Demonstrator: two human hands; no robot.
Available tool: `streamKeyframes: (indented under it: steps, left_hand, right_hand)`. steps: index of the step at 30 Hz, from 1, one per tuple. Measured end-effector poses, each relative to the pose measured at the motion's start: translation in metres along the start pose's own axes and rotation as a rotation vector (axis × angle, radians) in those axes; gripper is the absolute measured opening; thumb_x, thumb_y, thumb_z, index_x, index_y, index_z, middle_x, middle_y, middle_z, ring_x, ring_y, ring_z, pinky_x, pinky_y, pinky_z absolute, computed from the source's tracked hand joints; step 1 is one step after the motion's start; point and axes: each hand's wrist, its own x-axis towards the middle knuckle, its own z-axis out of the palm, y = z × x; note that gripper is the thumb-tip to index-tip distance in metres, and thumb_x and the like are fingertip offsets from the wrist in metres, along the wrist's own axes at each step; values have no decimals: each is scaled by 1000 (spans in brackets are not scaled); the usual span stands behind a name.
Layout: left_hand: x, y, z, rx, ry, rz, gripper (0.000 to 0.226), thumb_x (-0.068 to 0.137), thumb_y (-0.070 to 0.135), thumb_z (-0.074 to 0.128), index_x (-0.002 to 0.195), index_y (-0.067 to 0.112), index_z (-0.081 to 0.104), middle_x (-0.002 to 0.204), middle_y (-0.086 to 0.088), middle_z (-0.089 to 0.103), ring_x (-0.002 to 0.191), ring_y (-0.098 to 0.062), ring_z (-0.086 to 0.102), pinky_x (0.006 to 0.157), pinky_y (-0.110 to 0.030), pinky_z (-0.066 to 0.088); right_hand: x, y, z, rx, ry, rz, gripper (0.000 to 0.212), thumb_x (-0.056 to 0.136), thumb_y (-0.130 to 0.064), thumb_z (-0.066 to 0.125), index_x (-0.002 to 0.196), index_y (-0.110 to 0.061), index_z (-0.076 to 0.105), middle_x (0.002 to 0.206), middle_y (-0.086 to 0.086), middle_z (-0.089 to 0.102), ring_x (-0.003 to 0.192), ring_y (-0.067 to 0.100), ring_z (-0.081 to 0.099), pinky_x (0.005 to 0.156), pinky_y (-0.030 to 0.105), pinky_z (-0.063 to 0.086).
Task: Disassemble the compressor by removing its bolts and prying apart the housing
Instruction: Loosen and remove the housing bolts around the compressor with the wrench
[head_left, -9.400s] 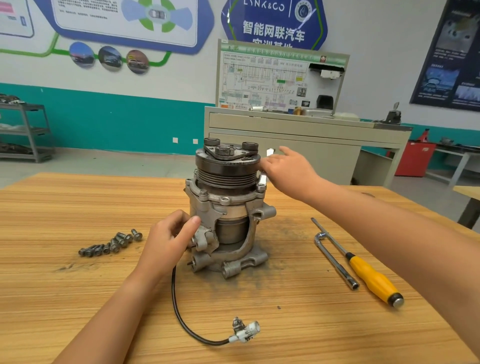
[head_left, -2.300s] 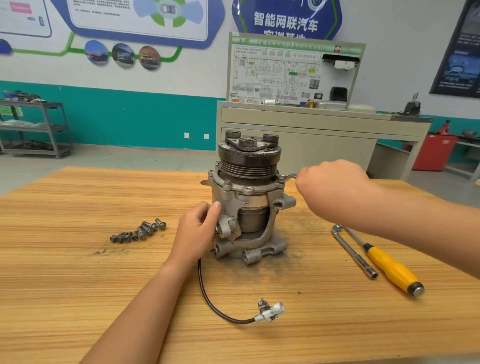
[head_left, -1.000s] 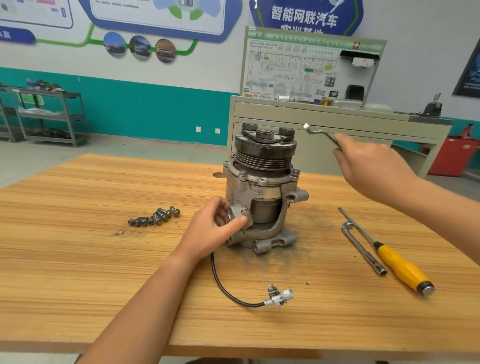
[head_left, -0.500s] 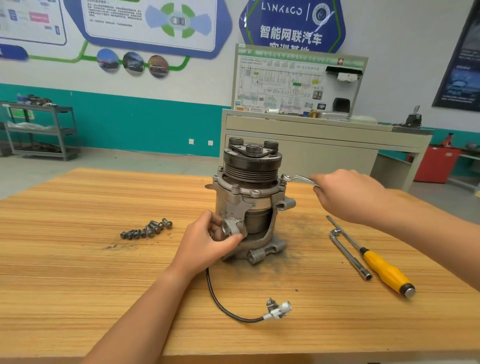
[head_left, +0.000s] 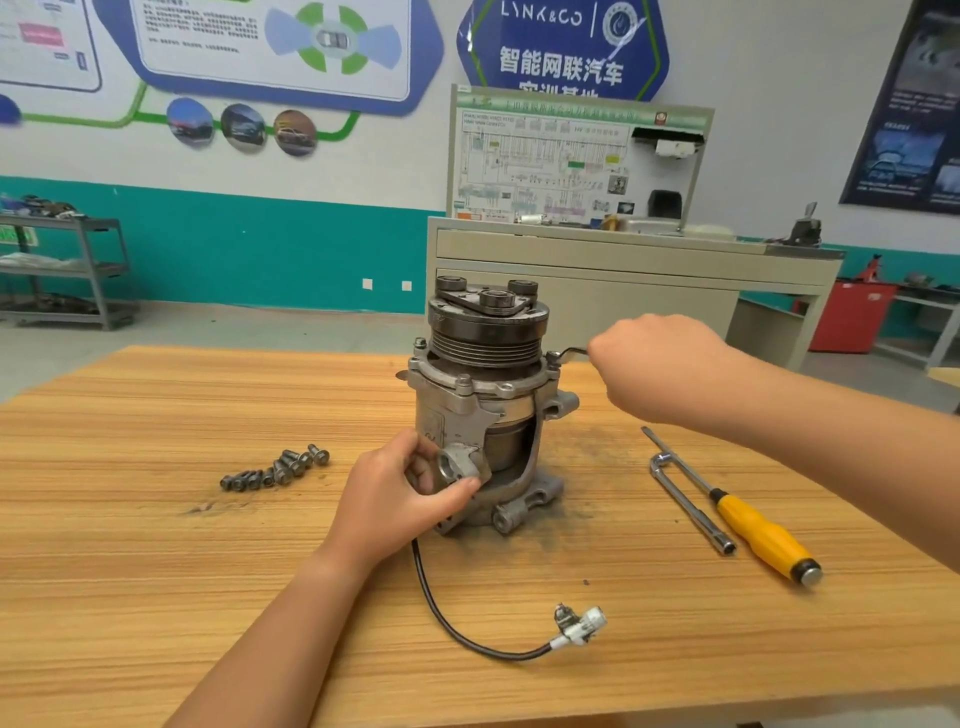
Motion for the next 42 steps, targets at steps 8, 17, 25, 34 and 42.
streamKeyframes:
  steps: [8, 17, 25, 34, 42]
  left_hand:
    - [-1, 1, -1, 10, -1, 14, 32, 63, 31, 82, 73, 24, 53, 51, 11, 51, 60, -1, 55, 50, -11, 37]
    - [-1, 1, 0, -3, -3, 6, 31, 64, 30, 83, 73, 23, 54, 57, 11, 57, 60, -3, 56, 50, -12, 38]
    - [-1, 1, -1, -11, -11, -2, 30, 64, 30, 82, 74, 21, 56, 54, 14, 55, 58, -4, 55, 51, -12, 38]
    - [1, -2, 0, -16, -35, 16, 31, 64, 35, 79, 75, 20, 55, 66, 11, 60, 60, -13, 56, 51, -17, 38]
    - [1, -4, 0, -5, -37, 36, 33, 64, 29, 84, 74, 25, 53, 64, 11, 60, 57, -12, 55, 50, -16, 37]
  right_hand:
    - [-12, -22, -8, -72, -68, -51, 23, 89, 2, 48, 110, -6, 54, 91, 6, 54, 86, 26, 56, 61, 30, 40]
    - [-8, -8, -5, -60, -66, -65, 23, 90, 0, 46, 109, -10, 52, 63, 0, 31, 70, 22, 41, 58, 28, 36]
    - [1, -5, 0, -100, -42, -106, 10, 92, -8, 43, 90, -17, 43, 62, -2, 32, 57, 17, 39, 47, 27, 32]
    - [26, 24, 33, -213, -30, -128, 16, 91, -5, 40, 98, -12, 52, 60, -2, 36, 48, 12, 35, 41, 23, 23]
    - [87, 16, 49, -160, 148, -136, 22, 90, -4, 47, 110, -11, 55, 96, 3, 65, 103, 25, 57, 105, 43, 28]
